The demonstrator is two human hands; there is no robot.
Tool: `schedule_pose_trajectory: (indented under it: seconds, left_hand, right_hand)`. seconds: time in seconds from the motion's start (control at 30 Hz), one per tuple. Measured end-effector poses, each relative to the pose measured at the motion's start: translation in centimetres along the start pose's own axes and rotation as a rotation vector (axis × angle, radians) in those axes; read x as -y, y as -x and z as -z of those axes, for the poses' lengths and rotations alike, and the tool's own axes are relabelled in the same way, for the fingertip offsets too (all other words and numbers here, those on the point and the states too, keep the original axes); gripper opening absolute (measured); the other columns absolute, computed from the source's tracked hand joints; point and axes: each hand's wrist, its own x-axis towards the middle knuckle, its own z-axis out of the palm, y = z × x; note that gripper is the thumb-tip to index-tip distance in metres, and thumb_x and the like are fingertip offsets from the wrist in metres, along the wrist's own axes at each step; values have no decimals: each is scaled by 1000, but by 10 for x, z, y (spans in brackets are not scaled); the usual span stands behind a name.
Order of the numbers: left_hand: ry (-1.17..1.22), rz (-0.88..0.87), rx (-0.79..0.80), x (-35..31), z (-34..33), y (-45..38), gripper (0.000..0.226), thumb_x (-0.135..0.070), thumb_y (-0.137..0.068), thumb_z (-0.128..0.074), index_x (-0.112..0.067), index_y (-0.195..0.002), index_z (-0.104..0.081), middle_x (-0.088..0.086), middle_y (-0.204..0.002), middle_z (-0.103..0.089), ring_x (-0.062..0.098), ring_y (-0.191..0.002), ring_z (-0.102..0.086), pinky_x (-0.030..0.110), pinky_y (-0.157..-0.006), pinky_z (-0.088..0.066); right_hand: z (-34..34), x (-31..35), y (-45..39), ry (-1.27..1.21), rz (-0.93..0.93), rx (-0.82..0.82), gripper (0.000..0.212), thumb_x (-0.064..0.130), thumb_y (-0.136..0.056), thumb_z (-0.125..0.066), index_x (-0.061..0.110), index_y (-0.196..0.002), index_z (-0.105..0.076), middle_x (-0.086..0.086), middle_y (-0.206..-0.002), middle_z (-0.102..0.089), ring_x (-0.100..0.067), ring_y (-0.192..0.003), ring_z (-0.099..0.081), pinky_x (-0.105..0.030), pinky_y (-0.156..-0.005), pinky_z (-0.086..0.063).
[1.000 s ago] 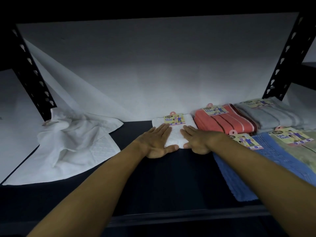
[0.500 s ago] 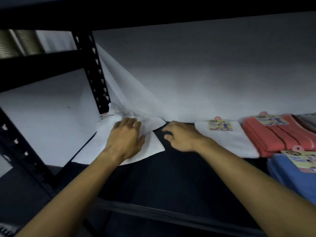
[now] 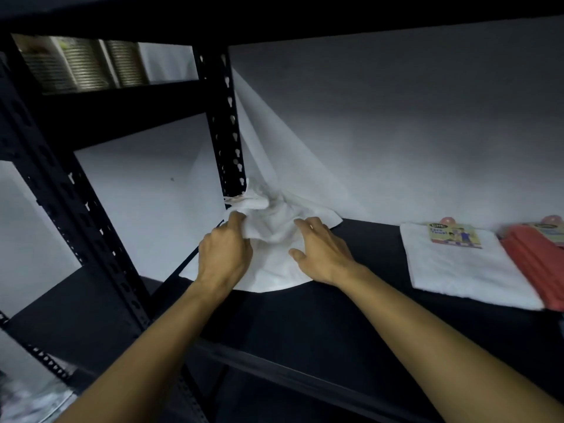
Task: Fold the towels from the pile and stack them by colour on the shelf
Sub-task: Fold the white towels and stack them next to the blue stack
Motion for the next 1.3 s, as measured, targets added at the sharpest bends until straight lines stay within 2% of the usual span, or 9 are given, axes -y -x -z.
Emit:
schedule_pose_trajectory:
  seconds: [0.33, 0.4, 0.53, 0.63, 0.77, 0.9, 1.03, 1.13, 1.3]
  left_hand:
    - [431, -312, 35, -23, 13, -11, 49, 12, -85, -45, -14, -126, -54, -3, -112, -63, 11, -90, -60, 13, -71, -48]
    - [459, -345, 113, -19, 14, -5, 49, 7, -84, -48, -20, -123, -56, -8, -106, -65, 5, -86, -60, 10, -70, -47]
    - [479, -388, 416, -1, 34, -2, 59, -12, -77, -58, -30, -133, -55, -20, -130, -59, 0, -121, -54, 23, -96, -48]
    - [470, -264, 318, 17, 43, -19, 62, -18, -78, -62, -29, -138, -50, -12, -139, -53, 8, -128, -49, 31, -105, -43]
    - [-19, -166, 327, 26, 23, -40, 62, -25, -90, -63, -27, -146, -38, 0, -151, -36, 20, -136, -38, 35, -108, -35]
    - [-123, -320, 298, 27, 0, -49, 48, -31, -94, -61, -24, -141, -51, 0, -144, -49, 19, -133, -41, 33, -110, -30]
    - [-172, -429, 162, 25, -4, -63, 28, -22, -94, -62, -22, -121, -70, 1, -122, -69, 26, -114, -58, 39, -103, -39]
    - [-166, -473, 112, 22, 0, -69, 20, -17, -91, -67, -19, -108, -77, 5, -108, -74, 31, -99, -65, 39, -90, -49]
    - [-128, -445, -14, -1, 10, -75, 11, -5, -90, -60, -7, -95, -70, 10, -86, -70, 34, -80, -64, 35, -63, -49]
  right_hand:
    - [17, 14, -21, -274, 0, -246, 119, 42, -78, -77, 31, -151, 17, 1, -160, 16, -22, -144, -24, -41, -90, -52]
    - [20, 7, -19, -261, 65, -205, 110, 35, -83, -73, 41, -150, 14, 7, -160, 18, -21, -140, -34, -42, -87, -53]
    - [16, -6, -13, -115, 170, -60, 77, 14, -91, -57, 40, -151, -17, 11, -159, -8, -21, -132, -42, -37, -91, -49]
    - [9, -11, -10, -111, 105, -24, 78, 4, -87, -55, 30, -152, -20, 8, -153, -17, -24, -123, -48, -38, -85, -50]
    - [7, -14, -7, -136, 100, 22, 74, 16, -92, -57, 25, -153, -15, 7, -155, -12, -27, -128, -44, -45, -101, -43]
    - [10, -18, -8, -245, 79, 74, 73, 15, -94, -56, 25, -153, -13, 16, -153, -9, -21, -134, -38, -42, -109, -37]
    - [20, -27, -3, -50, 143, 228, 103, 27, -79, -74, 35, -153, -3, 25, -150, -1, -19, -129, -42, -37, -101, -44]
    - [35, -32, 2, 35, 176, 341, 103, 7, -78, -62, 44, -152, 0, 31, -151, 10, -12, -142, -22, -31, -103, -42]
    - [55, -29, -5, -452, 73, 198, 82, 3, -85, -58, 42, -149, -24, 27, -156, 9, -1, -144, -1, -26, -111, -25]
